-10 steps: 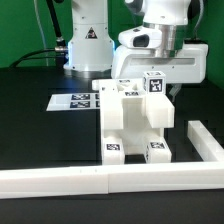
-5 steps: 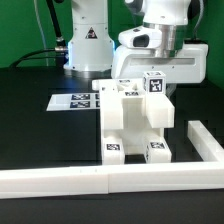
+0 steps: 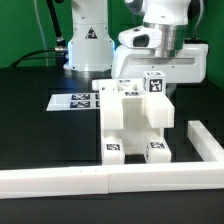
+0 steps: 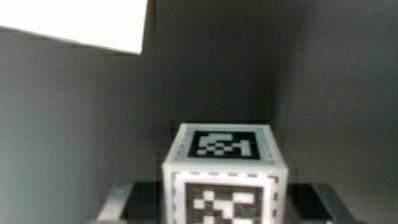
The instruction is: Assemble chair
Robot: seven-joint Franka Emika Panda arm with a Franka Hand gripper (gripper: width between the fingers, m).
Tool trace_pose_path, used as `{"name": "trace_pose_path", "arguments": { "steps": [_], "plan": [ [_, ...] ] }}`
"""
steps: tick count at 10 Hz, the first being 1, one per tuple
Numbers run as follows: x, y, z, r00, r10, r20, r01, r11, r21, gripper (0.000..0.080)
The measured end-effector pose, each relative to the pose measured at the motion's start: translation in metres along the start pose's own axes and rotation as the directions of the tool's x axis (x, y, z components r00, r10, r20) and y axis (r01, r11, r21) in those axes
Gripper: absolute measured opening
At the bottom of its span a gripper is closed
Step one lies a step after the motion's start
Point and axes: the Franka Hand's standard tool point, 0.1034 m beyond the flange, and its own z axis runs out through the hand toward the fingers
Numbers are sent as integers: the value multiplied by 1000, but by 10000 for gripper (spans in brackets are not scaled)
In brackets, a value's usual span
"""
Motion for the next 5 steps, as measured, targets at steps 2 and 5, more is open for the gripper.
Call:
{"name": "trace_pose_path", "arguments": {
  "steps": [2,5],
  "plan": [
    [-11,-2,-11,1000,18,15,-18,1000,17,284],
    [-19,-6,-36,999,28,43,-30,998,49,285]
  ]
}}
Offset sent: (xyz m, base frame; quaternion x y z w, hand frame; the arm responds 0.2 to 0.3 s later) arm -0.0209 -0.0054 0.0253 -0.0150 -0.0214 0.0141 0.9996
